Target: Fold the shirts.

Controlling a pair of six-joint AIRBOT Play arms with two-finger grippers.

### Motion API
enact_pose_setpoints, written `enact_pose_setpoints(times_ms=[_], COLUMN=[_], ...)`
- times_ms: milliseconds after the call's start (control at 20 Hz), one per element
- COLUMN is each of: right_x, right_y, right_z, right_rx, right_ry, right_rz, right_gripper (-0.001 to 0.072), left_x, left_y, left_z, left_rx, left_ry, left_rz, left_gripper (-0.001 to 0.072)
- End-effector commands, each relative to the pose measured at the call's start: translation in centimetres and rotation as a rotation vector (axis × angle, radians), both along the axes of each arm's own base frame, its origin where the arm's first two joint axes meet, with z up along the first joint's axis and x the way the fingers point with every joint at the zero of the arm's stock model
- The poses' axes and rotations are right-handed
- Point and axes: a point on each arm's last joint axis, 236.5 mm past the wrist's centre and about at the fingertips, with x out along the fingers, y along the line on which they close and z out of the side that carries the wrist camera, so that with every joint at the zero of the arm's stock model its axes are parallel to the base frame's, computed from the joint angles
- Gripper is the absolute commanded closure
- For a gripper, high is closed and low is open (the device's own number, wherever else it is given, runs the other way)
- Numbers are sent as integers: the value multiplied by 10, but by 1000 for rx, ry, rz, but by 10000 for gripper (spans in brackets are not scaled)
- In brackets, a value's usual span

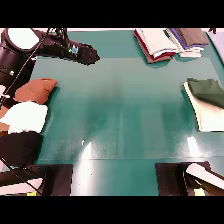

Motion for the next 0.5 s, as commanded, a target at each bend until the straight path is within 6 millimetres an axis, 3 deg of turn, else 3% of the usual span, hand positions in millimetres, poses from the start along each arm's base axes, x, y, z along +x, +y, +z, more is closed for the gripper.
enact_pose_setpoints(times_ms=[0,100,250,350,450], right_x=[-68,-78,-40,-4,26], right_y=[-10,-19,-5,32,86], right_z=[-29,-6,54,91,116], right_rx=[20,16,-12,17,65], right_ry=[154,103,-135,-288,-391], right_rz=[-115,-213,-183,-85,58], right_gripper=[75,77,78,79,79], left_x=[1,1,1,1,-3], left_y=[0,0,0,0,0], left_z=[1,1,0,1,-3], left_rx=[1,1,2,1,13], left_ry=[-8,-7,-7,-9,9], left_rz=[-1,-2,-2,0,-11], left_gripper=[683,683,682,683,682])
